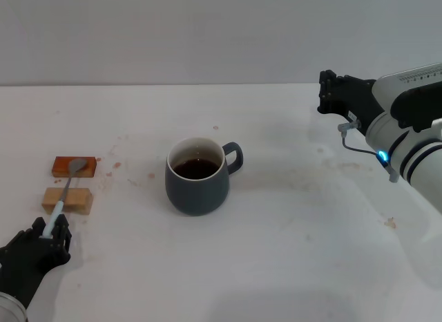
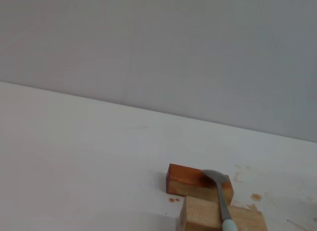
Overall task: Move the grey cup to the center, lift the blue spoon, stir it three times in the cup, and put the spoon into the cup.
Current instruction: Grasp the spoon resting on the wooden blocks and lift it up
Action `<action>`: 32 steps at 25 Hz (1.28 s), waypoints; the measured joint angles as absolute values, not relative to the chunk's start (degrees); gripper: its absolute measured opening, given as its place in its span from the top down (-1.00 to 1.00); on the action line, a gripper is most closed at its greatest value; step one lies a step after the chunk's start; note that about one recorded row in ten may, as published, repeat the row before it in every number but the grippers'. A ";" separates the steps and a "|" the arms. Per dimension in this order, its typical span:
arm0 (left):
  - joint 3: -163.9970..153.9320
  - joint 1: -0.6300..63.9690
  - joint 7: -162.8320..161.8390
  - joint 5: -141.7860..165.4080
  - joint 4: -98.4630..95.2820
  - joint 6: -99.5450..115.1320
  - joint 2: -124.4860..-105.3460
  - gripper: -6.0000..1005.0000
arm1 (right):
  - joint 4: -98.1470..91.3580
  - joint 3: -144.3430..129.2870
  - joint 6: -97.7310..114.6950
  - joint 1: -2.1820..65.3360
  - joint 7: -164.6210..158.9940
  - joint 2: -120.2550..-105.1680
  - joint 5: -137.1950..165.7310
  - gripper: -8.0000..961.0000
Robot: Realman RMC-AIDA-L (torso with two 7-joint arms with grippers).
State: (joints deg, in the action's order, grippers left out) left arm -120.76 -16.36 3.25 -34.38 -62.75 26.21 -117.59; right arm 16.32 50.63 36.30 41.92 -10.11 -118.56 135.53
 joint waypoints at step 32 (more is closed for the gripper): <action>-121.04 -15.41 3.25 -34.06 -62.05 27.99 -117.68 0.71 | 17.03 50.18 36.22 41.74 -10.11 -118.57 135.52 0.91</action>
State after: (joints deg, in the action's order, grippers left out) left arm -121.04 -15.41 3.25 -34.06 -62.05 27.99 -117.68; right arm 17.03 50.17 36.22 41.74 -10.11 -118.57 135.52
